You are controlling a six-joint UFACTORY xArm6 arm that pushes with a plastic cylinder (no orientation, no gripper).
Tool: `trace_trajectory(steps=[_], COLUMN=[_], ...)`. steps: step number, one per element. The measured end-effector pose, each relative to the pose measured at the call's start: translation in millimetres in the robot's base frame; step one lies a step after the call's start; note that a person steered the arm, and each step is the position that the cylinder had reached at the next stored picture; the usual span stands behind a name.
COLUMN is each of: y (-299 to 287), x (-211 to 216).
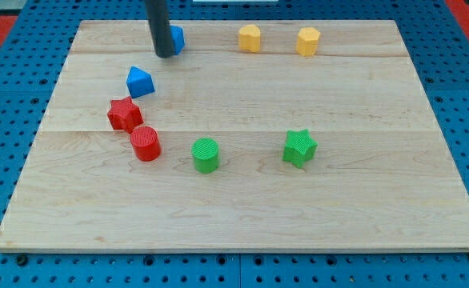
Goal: Push the blue triangle diagonally top right to the red star
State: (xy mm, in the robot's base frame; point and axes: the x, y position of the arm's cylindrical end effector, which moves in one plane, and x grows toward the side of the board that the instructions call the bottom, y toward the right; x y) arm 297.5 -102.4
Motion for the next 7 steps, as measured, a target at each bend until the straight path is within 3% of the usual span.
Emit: trace_trajectory(steps=[2,3,4,5,6,7], y=[-52.2,-68.8,16.7,-13.2,-55.8,-67.8], x=[107.5,109.7,88.4,69.5,81.7,39.6])
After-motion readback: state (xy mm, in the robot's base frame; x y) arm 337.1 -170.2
